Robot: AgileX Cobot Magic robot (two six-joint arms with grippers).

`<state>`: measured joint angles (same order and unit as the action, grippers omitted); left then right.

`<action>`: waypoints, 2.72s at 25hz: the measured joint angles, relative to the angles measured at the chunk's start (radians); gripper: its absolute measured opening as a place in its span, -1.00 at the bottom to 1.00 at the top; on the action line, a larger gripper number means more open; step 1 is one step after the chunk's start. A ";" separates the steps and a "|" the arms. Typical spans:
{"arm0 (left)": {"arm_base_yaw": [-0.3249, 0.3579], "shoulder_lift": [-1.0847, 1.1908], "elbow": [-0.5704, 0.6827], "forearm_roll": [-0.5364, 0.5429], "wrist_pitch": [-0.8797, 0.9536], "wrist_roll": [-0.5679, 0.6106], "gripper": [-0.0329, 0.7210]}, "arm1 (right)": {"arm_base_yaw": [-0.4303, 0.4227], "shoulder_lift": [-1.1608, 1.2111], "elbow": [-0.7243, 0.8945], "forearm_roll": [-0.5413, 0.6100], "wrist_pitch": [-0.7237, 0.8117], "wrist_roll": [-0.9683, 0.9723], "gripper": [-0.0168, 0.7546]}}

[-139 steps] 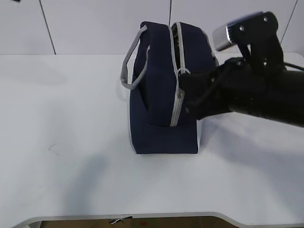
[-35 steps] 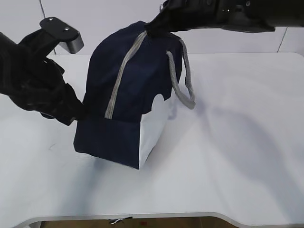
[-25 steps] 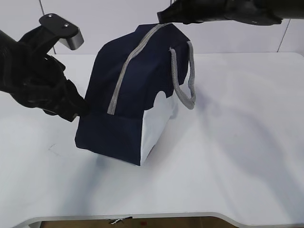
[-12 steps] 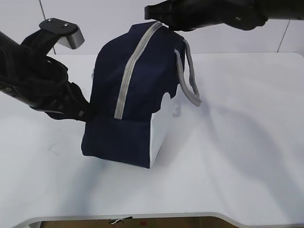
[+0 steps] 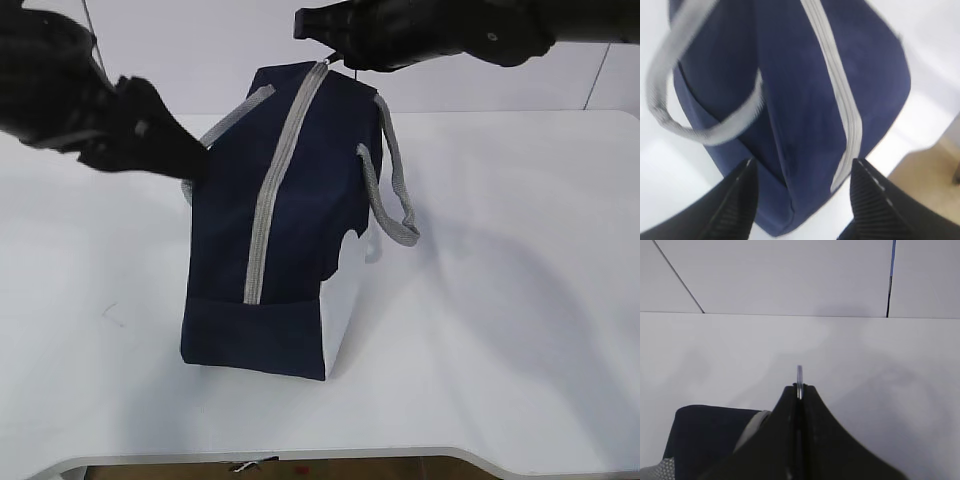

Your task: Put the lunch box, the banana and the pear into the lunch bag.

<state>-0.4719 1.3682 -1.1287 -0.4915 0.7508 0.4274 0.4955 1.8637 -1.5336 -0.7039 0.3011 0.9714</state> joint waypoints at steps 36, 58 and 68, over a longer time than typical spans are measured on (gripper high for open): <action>0.142 0.532 -0.578 -0.240 0.461 0.022 -0.81 | 0.004 0.000 0.000 0.025 -0.021 -0.006 -0.91; 0.142 0.464 -0.591 0.031 0.409 0.246 -0.85 | -0.064 0.026 -0.008 -0.026 -0.076 -0.008 -0.91; 0.142 0.453 -0.591 0.050 0.411 0.248 -0.85 | -0.106 0.098 -0.010 -0.026 -0.095 -0.008 -0.91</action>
<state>-0.3295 1.8214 -1.7200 -0.4413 1.1618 0.6755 0.3895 1.9612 -1.5439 -0.7300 0.2060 0.9636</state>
